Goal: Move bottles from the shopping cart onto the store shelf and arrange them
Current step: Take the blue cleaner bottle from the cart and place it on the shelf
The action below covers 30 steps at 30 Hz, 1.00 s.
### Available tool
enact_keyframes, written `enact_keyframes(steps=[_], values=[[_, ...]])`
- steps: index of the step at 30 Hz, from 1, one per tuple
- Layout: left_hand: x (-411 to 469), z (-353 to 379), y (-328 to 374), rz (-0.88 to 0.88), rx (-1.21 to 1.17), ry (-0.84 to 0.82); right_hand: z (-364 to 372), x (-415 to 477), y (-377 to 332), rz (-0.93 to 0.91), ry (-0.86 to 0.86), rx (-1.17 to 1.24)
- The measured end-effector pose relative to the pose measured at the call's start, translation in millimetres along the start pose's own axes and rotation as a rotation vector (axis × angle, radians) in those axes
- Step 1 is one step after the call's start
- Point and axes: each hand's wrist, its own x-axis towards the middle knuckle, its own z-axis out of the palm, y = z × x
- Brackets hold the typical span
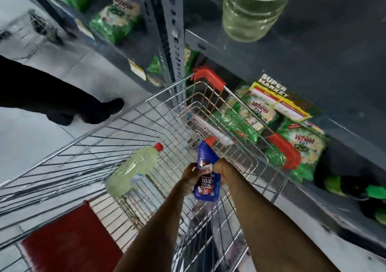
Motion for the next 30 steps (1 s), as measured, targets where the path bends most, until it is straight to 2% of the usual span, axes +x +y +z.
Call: enact_keyframes(steps=[5, 9, 12, 14, 17, 22, 27, 30], values=[[-20, -4, 6, -0.018, -0.133, -0.005, 5, -26, -4, -0.078, 0.082, 0.019], [-55, -20, 23, 0.101, -0.240, 0.054, -3, -63, -13, -0.266, 0.104, -0.103], [-96, -27, 45, 0.242, -0.266, 0.102, -13, -105, -13, -0.477, 0.174, -0.161], [-132, -26, 57, 0.409, -0.290, 0.093, -25, -138, -8, -0.618, 0.236, -0.161], [-196, -13, 77, 0.646, -0.298, 0.041, -55, -196, 11, -0.842, 0.299, -0.044], [-292, 47, 110, 0.932, -0.266, 0.015, -123, -288, 77, -1.139, 0.398, 0.178], [-356, 138, 130, 1.166, -0.174, -0.079, -204, -345, 154, -1.251, 0.530, 0.377], [-387, 203, 135, 1.283, -0.080, -0.167, -252, -368, 205, -1.255, 0.661, 0.457]])
